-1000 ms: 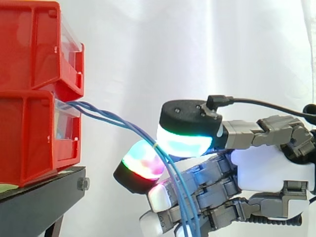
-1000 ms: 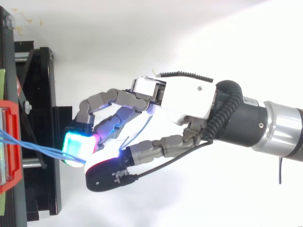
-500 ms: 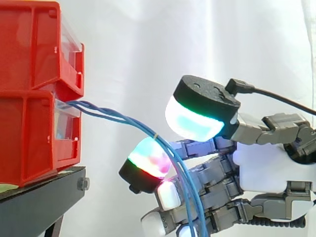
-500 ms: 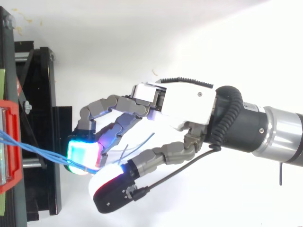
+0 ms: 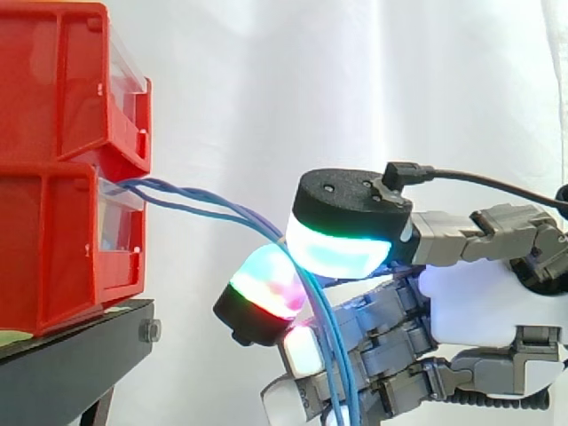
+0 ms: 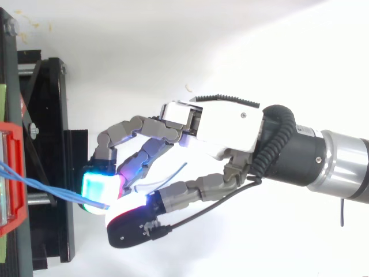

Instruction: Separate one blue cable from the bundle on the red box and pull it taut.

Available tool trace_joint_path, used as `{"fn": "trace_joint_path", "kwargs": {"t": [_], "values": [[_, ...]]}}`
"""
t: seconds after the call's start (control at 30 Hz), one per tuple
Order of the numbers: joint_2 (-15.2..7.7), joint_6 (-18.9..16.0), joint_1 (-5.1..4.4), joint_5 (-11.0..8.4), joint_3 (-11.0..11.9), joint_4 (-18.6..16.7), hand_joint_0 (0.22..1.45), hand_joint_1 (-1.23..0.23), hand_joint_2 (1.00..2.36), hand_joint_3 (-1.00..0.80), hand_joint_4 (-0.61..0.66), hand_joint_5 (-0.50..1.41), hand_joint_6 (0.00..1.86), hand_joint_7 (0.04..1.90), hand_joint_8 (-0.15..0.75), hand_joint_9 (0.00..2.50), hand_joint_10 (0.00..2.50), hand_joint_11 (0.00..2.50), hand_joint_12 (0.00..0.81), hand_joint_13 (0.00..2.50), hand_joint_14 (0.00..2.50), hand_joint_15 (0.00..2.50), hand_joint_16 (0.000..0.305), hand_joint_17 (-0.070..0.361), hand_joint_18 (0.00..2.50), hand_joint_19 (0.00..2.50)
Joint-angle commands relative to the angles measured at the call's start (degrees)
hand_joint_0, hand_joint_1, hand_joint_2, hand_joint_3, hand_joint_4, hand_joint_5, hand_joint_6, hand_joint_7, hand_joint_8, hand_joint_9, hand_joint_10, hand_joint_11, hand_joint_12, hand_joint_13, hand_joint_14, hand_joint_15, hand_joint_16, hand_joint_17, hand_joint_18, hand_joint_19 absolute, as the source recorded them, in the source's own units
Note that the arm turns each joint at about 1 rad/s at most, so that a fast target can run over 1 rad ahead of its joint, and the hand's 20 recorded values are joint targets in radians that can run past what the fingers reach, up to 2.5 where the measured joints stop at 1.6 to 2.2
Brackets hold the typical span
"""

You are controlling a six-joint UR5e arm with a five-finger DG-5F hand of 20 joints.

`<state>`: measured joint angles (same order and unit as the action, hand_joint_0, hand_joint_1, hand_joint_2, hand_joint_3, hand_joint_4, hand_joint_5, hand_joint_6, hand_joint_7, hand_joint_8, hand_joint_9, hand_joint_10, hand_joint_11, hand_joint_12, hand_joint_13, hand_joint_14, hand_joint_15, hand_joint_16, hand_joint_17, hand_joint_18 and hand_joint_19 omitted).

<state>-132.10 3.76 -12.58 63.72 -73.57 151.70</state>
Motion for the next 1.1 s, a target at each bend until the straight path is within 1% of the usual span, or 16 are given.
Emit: {"fn": "trace_joint_path", "kwargs": {"t": [0.0,0.17,0.33,0.4,0.43,0.47,0.5,0.6,0.67,0.73,0.8,0.87,0.93,0.97,1.07], "values": [[0.0,0.02,0.02,0.0,0.01,0.0,0.59,-0.66,1.01,-0.18,0.2,-0.12,0.75,1.1,0.39,1.02,0.01,0.5,0.417,0.93,0.01,0.37,0.062,0.139,0.82,0.59],[0.0,0.02,0.02,0.0,0.01,0.0,0.6,-0.61,1.01,-0.2,0.2,-0.11,0.72,1.14,0.378,1.03,0.01,0.51,0.407,0.93,0.01,0.38,0.059,0.133,0.8,0.61],[0.0,-0.07,0.02,0.09,0.01,0.0,0.6,-0.61,1.01,-0.2,0.19,-0.11,0.72,1.17,0.376,1.04,0.01,0.52,0.401,0.94,0.01,0.39,0.057,0.128,0.79,0.61],[0.0,-0.42,0.02,0.09,0.01,0.0,0.6,-0.63,1.02,-0.18,0.2,-0.13,0.75,1.13,0.379,1.04,0.02,0.54,0.401,0.94,0.01,0.39,0.056,0.127,0.79,0.6],[0.0,-0.42,0.02,0.09,0.01,0.0,0.6,-0.69,1.02,-0.15,0.22,-0.15,0.79,1.06,0.378,1.03,0.01,0.56,0.404,0.95,0.01,0.39,0.056,0.127,0.8,0.59],[0.09,-0.86,-0.07,0.09,0.09,0.0,0.6,-0.7,1.02,-0.15,0.23,-0.15,0.8,1.06,0.381,1.03,0.01,0.56,0.406,0.95,0.01,0.39,0.057,0.128,0.81,0.59],[0.09,-0.86,-0.07,0.09,0.09,0.0,0.6,-0.77,1.02,-0.12,0.23,-0.17,0.83,1.05,0.379,1.01,0.01,0.59,0.406,0.94,0.01,0.4,0.057,0.128,0.81,0.59],[0.09,-2.0,-0.07,0.0,0.09,0.0,0.61,-0.79,1.02,-0.11,0.22,-0.17,0.84,0.99,0.372,1.0,0.01,0.59,0.405,0.94,0.01,0.4,0.058,0.131,0.82,0.58],[0.09,-2.62,-0.07,0.0,0.18,0.09,0.58,-0.75,1.01,-0.13,0.21,-0.15,0.83,1.04,0.38,1.06,0.01,0.54,0.412,0.96,0.01,0.38,0.06,0.136,0.83,0.58],[0.09,-3.15,-0.25,0.0,0.45,0.44,0.58,-0.65,1.01,-0.16,0.19,-0.11,0.76,1.13,0.38,1.08,0.01,0.47,0.42,0.99,0.01,0.36,0.064,0.143,0.86,0.57],[0.09,-3.67,-0.34,0.0,1.06,1.32,0.6,-0.58,1.01,-0.17,0.19,-0.09,0.71,1.2,0.373,1.09,0.01,0.43,0.411,0.99,0.01,0.37,0.062,0.139,0.84,0.58],[0.18,-3.76,-0.34,0.0,1.68,2.55,0.6,-0.56,1.01,-0.16,0.21,-0.08,0.7,1.2,0.377,1.09,0.01,0.44,0.415,0.99,0.01,0.37,0.062,0.139,0.84,0.59],[0.09,-3.76,-0.34,0.0,2.29,3.69,0.61,-0.58,1.01,-0.15,0.22,-0.08,0.7,1.2,0.381,1.09,0.01,0.46,0.414,0.98,0.01,0.37,0.061,0.138,0.83,0.58],[0.09,-3.85,-0.34,0.0,3.08,5.36,0.61,-0.59,1.01,-0.14,0.22,-0.08,0.69,1.23,0.383,1.09,0.01,0.47,0.413,0.98,0.01,0.37,0.06,0.136,0.83,0.59],[0.09,-4.2,-0.34,0.17,3.7,6.94,0.6,-0.63,1.01,-0.13,0.23,-0.09,0.68,1.22,0.383,1.07,0.01,0.49,0.416,0.98,0.01,0.37,0.06,0.134,0.83,0.58]]}}
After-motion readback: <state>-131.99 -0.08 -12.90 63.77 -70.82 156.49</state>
